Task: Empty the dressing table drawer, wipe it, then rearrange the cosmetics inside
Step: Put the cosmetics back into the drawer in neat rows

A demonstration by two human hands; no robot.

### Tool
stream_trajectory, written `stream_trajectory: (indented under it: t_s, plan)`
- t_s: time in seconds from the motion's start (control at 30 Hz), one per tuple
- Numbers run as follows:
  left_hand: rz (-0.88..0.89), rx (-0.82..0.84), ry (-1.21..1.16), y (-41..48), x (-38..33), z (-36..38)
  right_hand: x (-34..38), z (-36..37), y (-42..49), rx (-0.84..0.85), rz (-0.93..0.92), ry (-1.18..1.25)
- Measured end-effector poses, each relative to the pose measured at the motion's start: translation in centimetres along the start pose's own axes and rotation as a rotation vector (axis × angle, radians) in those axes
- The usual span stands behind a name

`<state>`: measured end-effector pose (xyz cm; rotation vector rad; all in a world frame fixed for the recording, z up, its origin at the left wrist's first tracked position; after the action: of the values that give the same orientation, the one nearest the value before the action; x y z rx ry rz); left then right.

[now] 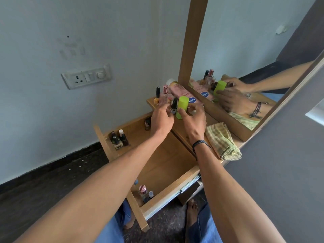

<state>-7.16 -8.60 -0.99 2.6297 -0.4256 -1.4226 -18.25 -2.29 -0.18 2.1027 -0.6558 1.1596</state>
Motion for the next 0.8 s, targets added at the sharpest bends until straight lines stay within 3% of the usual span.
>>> stream_trajectory:
  t_s: [0.5, 0.8]
  plan:
    - [0.025, 0.047, -0.063, 1.6, -2.2, -0.9, 0.2, 0.0, -0.1, 0.044, -0.023, 0.02]
    - [0.037, 0.065, 0.065, 2.3, -2.6, -0.5, 0.2, -0.2, -0.3, 0.003, 0.001, 0.068]
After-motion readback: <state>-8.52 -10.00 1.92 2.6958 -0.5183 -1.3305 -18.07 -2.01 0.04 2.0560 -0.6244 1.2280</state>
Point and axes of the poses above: each hand's wrist, its own y-axis towards the middle knuckle, its own z-axis out of the palm, x = y × z, the point moved 1 cm from there along y, towards the middle knuckle, and after that the axes turned 4 degrees about -z, right-handed, at the moved point
